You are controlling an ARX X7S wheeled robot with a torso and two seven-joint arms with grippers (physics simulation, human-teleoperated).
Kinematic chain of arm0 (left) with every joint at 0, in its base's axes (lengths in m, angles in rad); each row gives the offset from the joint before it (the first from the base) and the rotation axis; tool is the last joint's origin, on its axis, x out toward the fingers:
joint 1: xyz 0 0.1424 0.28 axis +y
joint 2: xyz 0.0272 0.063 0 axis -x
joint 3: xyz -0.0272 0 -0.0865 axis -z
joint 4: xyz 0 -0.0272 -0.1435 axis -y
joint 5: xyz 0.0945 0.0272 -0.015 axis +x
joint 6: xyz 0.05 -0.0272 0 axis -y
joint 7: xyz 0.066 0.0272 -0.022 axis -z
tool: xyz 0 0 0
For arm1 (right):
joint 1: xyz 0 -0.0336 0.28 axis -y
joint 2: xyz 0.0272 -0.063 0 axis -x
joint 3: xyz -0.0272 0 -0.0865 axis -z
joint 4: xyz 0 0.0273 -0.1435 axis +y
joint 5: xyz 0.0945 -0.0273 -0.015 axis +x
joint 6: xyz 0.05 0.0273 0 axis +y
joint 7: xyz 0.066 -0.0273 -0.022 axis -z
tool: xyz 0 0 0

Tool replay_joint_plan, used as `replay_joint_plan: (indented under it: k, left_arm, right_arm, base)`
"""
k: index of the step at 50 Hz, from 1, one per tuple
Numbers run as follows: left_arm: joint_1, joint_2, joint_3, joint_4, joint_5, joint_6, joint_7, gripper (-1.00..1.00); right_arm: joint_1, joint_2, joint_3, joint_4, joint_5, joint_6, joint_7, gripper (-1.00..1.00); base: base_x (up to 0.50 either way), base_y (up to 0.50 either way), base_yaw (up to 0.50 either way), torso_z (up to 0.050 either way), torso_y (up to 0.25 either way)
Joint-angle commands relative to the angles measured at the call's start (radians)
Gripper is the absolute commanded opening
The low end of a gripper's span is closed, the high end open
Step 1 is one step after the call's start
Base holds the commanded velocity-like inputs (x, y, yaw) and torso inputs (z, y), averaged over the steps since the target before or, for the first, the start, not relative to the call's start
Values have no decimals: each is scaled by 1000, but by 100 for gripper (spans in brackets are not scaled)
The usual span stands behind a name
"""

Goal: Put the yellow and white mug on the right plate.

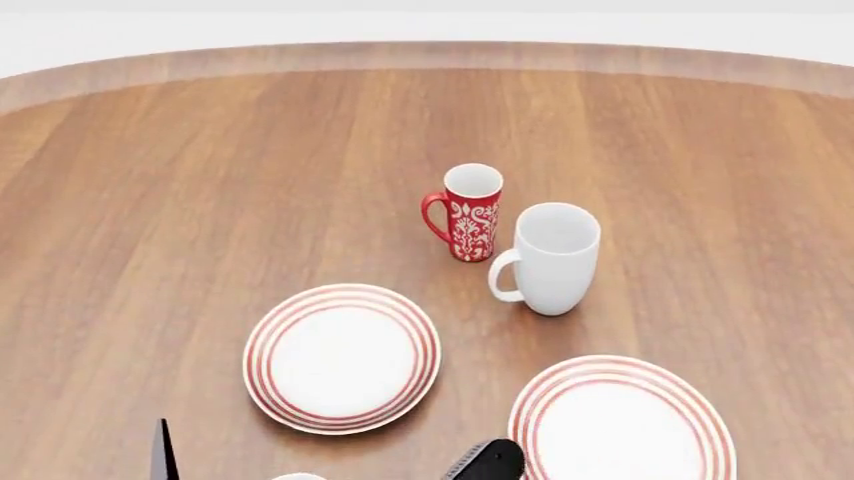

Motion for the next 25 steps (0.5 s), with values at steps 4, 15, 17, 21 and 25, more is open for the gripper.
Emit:
replay_joint_plan:
  k: [4,15,17,21,25]
  left_arm:
    - [1,-6,12,-4,0,-2,-6,100]
    - [3,-10,17,-5,4,0,-15,100]
    - [3,-10,18,-6,4,0,-17,100]
    - [2,-12,20,-8,3,1,-19,100]
    - [1,-13,23,-10,4,2,-21,100]
  right_arm:
    - [29,-44,-26,78,-32,-24,13,100]
    - [27,-50,-66,85,-57,-27,15,100]
    - [31,-55,-72,100,-63,-33,13,100]
    - [40,-65,-78,124,-68,-39,11,100]
    - [48,-71,-81,140,-72,-43,11,100]
  base:
    - [0,0,0,0,0]
    - [0,0,0,0,0]
    - [0,0,0,0,0]
    - [0,0,0,0,0]
    - [0,0,0,0,0]
